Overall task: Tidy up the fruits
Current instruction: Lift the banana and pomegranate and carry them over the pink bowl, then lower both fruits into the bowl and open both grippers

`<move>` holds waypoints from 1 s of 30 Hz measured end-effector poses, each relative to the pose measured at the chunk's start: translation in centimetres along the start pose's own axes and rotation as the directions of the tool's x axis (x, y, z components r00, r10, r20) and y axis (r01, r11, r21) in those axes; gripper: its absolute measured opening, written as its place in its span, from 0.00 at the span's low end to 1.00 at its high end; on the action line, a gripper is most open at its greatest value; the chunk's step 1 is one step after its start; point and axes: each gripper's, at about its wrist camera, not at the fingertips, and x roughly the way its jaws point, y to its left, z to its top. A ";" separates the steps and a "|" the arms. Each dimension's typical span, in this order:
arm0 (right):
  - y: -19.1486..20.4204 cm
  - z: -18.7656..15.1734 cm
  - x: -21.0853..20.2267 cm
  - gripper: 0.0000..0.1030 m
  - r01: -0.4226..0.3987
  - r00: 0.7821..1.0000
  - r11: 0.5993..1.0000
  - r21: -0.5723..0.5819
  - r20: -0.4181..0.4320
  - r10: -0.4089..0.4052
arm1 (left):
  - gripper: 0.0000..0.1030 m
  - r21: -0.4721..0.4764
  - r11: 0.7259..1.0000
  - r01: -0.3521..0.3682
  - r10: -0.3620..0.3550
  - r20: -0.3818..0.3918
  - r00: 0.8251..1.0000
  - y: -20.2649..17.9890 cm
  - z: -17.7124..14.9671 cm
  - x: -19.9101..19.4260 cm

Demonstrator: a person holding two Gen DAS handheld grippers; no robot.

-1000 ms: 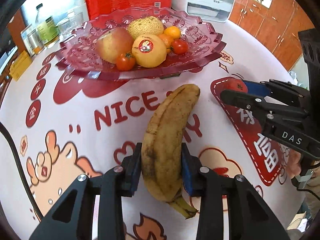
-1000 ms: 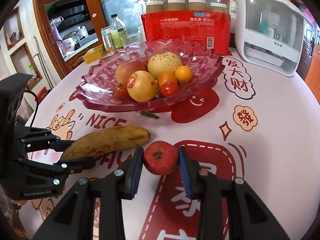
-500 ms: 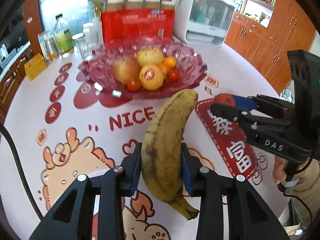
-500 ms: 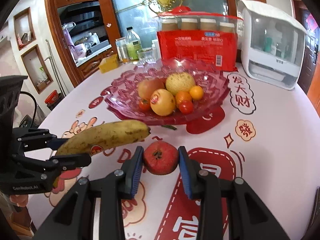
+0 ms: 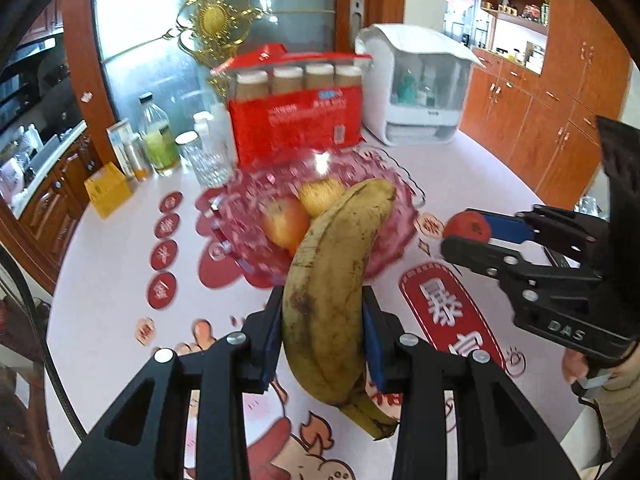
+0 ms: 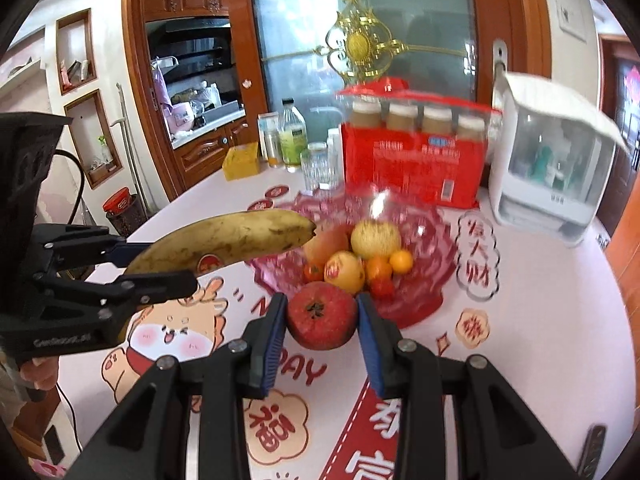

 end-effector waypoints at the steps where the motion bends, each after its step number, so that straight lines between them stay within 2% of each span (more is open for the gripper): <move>1: 0.0 1.0 -0.3 0.34 0.006 1.000 1.000 -0.011 0.008 -0.006 | 0.33 -0.002 1.000 -0.011 0.011 0.002 1.000 0.2 0.7 -0.1; 9: -1.7 7.0 0.0 0.34 0.066 0.997 0.998 -0.001 0.039 -0.066 | 0.33 -0.023 0.993 -0.118 0.118 0.031 0.992 2.8 8.0 0.5; 15: -4.6 9.9 3.2 0.34 0.119 0.993 0.991 0.061 0.011 -0.120 | 0.33 -0.042 0.990 -0.135 0.135 0.012 0.991 4.4 11.4 4.0; 20: -7.4 10.2 7.4 0.34 0.135 0.990 0.981 0.141 -0.050 -0.129 | 0.33 -0.067 0.988 -0.138 0.136 -0.035 0.990 5.6 12.7 9.3; 23: -8.3 9.6 9.5 0.34 0.137 0.989 0.976 0.170 -0.082 -0.124 | 0.33 -0.065 0.992 -0.110 0.106 -0.073 0.992 6.0 12.6 12.1; 26: -8.8 8.8 11.0 0.34 0.137 0.987 0.975 0.177 -0.105 -0.120 | 0.33 -0.034 0.995 -0.094 0.090 -0.103 0.991 6.0 12.2 14.8; 30: -9.2 7.8 12.8 0.34 0.137 0.984 0.973 0.185 -0.135 -0.113 | 0.33 0.017 0.994 -0.105 0.106 -0.141 0.984 5.9 11.4 17.4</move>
